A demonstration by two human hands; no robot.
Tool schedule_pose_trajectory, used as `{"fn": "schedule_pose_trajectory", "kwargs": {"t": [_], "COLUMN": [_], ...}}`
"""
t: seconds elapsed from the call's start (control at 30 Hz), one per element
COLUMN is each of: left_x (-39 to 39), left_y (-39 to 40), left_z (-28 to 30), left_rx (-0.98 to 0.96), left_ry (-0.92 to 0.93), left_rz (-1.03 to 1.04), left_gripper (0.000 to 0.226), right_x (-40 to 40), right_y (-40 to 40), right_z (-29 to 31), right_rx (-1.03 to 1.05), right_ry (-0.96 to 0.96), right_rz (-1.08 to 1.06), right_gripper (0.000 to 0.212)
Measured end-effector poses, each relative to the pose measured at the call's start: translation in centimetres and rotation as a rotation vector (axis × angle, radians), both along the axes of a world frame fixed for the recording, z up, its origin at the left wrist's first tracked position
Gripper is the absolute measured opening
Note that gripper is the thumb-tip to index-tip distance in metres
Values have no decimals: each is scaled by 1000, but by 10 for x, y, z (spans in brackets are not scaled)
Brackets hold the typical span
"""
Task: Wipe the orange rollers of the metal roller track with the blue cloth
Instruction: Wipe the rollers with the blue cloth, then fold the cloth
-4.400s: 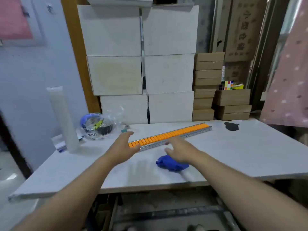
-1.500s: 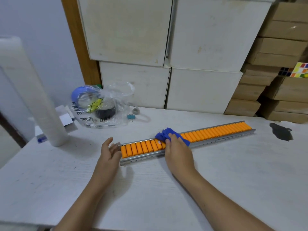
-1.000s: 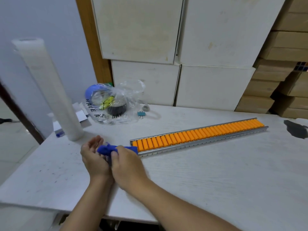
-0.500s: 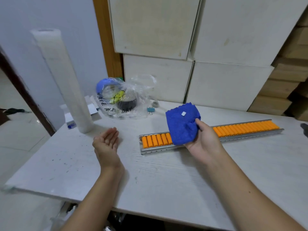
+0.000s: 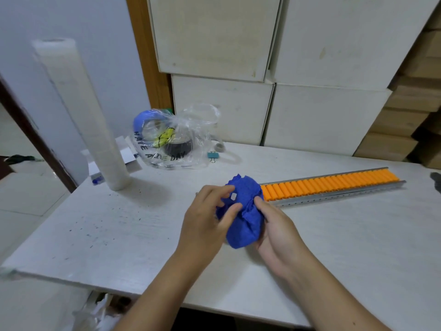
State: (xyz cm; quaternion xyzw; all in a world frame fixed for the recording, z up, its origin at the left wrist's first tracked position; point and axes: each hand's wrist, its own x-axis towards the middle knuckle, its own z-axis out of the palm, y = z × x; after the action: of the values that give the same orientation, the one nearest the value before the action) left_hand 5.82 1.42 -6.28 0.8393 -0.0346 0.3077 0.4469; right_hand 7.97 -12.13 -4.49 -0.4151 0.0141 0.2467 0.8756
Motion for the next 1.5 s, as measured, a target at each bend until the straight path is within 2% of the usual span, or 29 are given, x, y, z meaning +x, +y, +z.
{"fn": "schedule_pose_trajectory", "kwargs": {"t": [0.4, 0.5, 0.63, 0.73, 0.87, 0.97, 1.07, 1.1, 1.27, 1.37, 1.4, 1.5], "left_x": [-9, -21, -38, -44, -49, -52, -49, -47, -30, -17, -12, 3], "left_y": [5, 11, 16, 20, 18, 19, 27, 30, 43, 48, 48, 49], "left_z": [-7, -12, -25, -34, -40, -39, -30, -27, -20, -23, -24, -27], "left_rx": [-10, 52, 170, 381, 453, 296, -5, -60, -123, -175, -174, -80], "left_ry": [73, 121, 318, 262, 238, 248, 238, 234, 250, 321, 376, 515], "left_rz": [-13, -48, -85, -141, -176, -114, -46, -22, 42, 72, 66, 11], "left_gripper": [12, 8, 14, 9, 25, 31, 6, 15, 25, 19, 28, 77], "right_x": [-7, -3, 3, 5, 5, 5, 6, 7, 15, 25, 29, 43], "right_y": [-4, -12, -26, -28, -28, -29, -28, -28, -42, -55, -59, -75], "right_z": [-15, -14, -13, -15, -15, -17, -17, -17, -14, -13, -11, -3], "right_rx": [-171, -195, -152, -151, -149, -131, -110, -105, -87, -88, -91, -127], "right_ry": [13, 24, 83, 127, 140, 136, 147, 153, 180, 179, 174, 149], "right_rz": [-60, -147, -215, -231, -241, -250, -247, -245, -289, -345, -371, -472], "right_gripper": [28, 26, 24, 25, 27, 28, 28, 28, 28, 30, 30, 23]}}
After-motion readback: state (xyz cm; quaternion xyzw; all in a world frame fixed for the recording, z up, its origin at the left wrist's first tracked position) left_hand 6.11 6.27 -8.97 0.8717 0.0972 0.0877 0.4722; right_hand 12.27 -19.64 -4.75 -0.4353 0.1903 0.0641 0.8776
